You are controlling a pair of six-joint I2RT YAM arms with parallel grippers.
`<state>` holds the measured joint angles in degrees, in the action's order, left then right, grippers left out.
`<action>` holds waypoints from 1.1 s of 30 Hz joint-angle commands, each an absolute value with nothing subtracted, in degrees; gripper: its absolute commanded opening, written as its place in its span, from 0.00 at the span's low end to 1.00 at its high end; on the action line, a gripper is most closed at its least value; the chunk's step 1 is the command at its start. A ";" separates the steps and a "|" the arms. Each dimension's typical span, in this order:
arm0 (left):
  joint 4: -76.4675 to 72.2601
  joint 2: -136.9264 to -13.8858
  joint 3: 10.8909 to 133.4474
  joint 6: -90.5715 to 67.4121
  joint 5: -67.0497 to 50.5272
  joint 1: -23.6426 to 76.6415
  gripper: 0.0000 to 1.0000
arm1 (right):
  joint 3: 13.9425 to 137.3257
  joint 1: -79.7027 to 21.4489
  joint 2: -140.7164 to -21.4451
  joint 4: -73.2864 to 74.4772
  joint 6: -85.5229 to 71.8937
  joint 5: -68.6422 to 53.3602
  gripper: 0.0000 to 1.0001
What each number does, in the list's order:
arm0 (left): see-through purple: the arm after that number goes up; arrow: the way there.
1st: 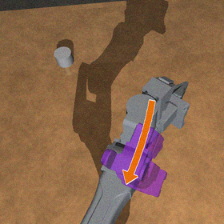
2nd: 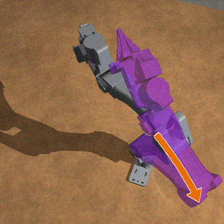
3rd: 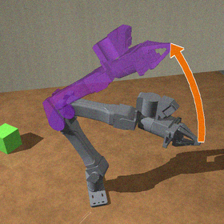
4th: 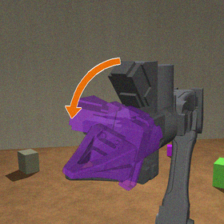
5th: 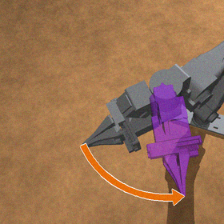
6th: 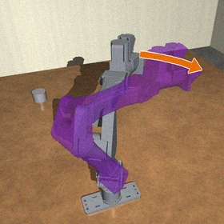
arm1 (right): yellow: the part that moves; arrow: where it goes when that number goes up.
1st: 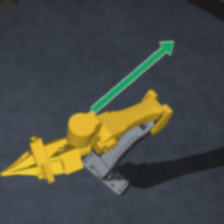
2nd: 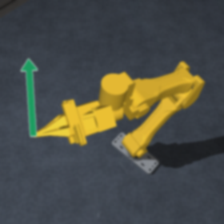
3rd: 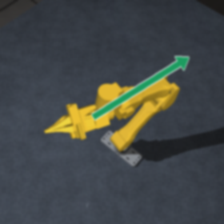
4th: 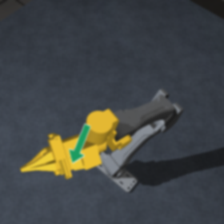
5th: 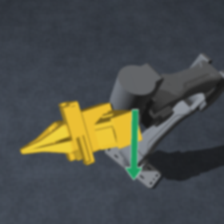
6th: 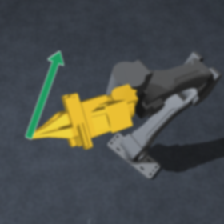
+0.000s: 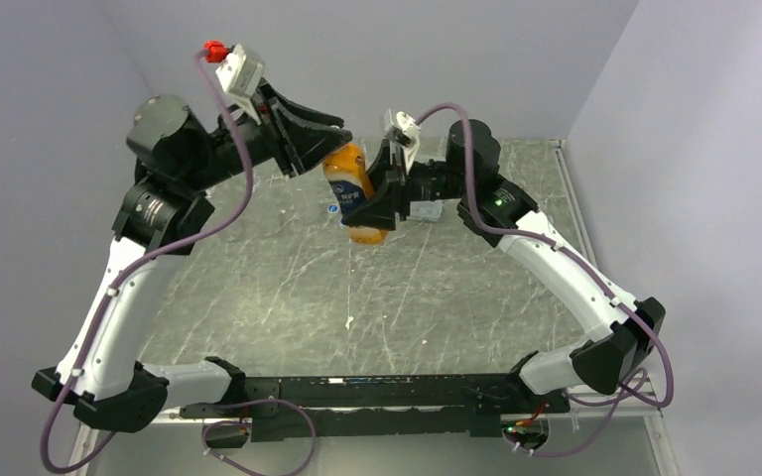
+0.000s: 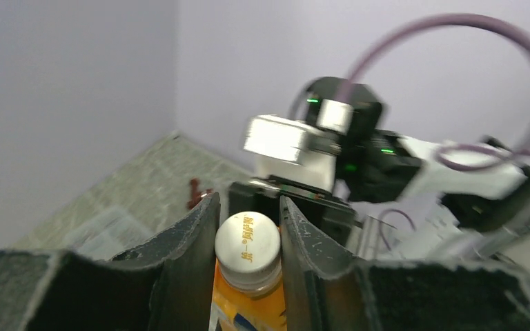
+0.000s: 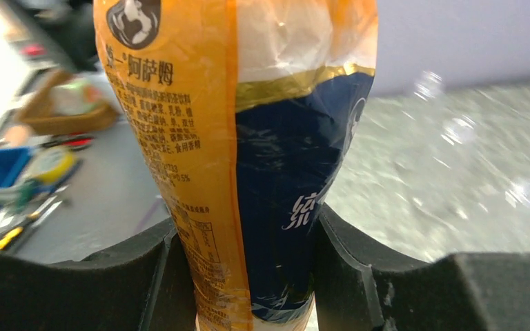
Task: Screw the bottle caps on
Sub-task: Screw the bottle cap onto the plastic bottle.
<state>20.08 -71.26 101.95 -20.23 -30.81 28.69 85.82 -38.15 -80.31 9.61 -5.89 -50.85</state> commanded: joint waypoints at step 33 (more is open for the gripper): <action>25.99 -69.05 109.77 -18.59 -20.13 29.27 1.00 | 82.46 -43.73 -70.14 8.32 -2.94 -21.78 0.00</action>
